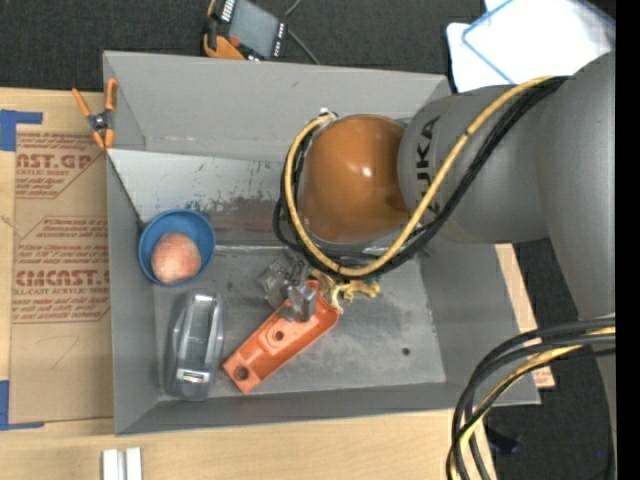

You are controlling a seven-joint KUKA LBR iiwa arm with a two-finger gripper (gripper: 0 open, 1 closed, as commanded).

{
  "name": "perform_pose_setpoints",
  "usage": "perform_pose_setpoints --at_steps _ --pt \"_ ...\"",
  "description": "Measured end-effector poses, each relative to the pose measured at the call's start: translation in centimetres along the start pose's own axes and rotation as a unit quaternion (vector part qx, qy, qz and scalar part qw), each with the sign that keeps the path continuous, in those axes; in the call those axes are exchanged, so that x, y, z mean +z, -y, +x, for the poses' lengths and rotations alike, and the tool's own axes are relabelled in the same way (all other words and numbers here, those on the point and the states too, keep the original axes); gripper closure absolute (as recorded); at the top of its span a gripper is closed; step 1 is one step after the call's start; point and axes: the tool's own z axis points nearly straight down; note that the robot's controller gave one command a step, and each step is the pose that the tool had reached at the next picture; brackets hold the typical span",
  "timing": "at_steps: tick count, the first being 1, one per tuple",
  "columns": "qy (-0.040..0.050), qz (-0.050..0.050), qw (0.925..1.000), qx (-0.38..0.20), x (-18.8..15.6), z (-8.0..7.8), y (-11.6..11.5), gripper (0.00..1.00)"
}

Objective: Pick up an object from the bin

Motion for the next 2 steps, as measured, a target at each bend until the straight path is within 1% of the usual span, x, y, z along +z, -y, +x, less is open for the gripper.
perform_pose_setpoints --at_steps 1,2 --pt "0.0001 0.0 1.0 0.0 0.0 0.0 0.0 1.0" --pt "-0.0003 -0.001 1.0 0.007 -8.2 -0.6 1.2 1.0"
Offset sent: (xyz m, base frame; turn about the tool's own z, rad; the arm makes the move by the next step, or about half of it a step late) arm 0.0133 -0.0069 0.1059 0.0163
